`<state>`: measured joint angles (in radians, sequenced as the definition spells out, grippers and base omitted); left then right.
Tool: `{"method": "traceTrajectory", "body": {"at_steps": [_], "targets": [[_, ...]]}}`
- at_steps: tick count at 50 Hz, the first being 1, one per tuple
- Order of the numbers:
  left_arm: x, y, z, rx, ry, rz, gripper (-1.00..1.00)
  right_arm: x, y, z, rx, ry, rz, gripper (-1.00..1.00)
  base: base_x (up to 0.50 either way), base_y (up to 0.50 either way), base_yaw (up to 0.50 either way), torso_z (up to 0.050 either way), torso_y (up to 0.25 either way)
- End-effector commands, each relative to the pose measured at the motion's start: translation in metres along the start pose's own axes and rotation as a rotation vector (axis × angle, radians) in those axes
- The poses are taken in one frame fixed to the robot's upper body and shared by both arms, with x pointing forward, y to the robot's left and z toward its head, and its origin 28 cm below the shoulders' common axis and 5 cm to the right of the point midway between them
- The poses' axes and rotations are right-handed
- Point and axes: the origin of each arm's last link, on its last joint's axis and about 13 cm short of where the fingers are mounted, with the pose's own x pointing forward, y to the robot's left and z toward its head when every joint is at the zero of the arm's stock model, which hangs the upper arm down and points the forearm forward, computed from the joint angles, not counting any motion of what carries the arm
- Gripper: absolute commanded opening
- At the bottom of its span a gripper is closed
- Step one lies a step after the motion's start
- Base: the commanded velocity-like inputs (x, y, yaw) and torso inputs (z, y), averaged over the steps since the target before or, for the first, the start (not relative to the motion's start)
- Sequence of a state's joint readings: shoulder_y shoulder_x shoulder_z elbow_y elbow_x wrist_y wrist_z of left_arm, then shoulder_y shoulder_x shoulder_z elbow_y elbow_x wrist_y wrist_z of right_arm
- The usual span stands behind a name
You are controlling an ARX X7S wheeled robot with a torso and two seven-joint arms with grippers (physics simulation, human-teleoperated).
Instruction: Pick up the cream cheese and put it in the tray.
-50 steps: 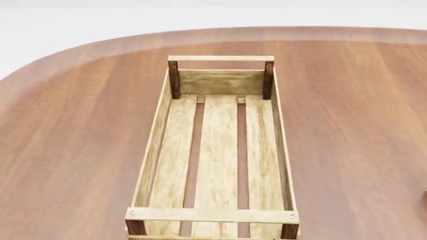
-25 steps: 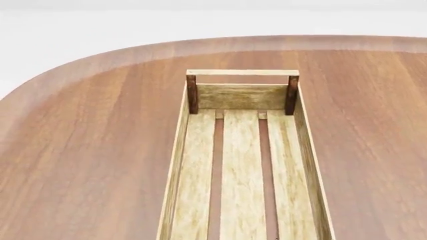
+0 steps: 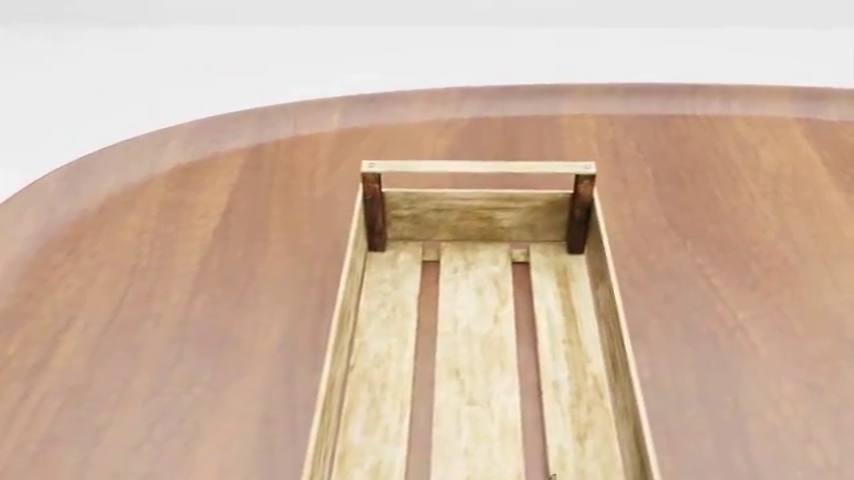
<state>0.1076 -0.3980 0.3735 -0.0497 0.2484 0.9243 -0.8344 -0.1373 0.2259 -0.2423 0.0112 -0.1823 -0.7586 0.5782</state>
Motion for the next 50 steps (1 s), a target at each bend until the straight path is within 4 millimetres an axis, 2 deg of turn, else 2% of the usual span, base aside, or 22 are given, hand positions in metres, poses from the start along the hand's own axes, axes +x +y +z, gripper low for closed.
{"method": "traceTrajectory", "body": {"at_steps": [1,27,50], "targets": [[0.0,-0.0002,0.0,0.0,0.0,-0.001,1.0,0.0003,-0.0003,0.0,0.004,0.003,-0.001,1.0,0.07,-0.06,0.0,0.0,0.0],[0.0001,0.0002,0.0001,0.0,-0.001,0.0,1.0,-0.0001,0.0013,-0.0015,0.003,0.015,-0.001,1.0,0.07,-0.01,0.0,0.0,0.0],[-0.0004,-0.0001,-0.0003,0.001,0.0,0.0,1.0,0.0008,0.0014,-0.0027,-0.002,0.021,-0.004,1.0,0.16,0.0,0.0,0.0,0.0]]}}
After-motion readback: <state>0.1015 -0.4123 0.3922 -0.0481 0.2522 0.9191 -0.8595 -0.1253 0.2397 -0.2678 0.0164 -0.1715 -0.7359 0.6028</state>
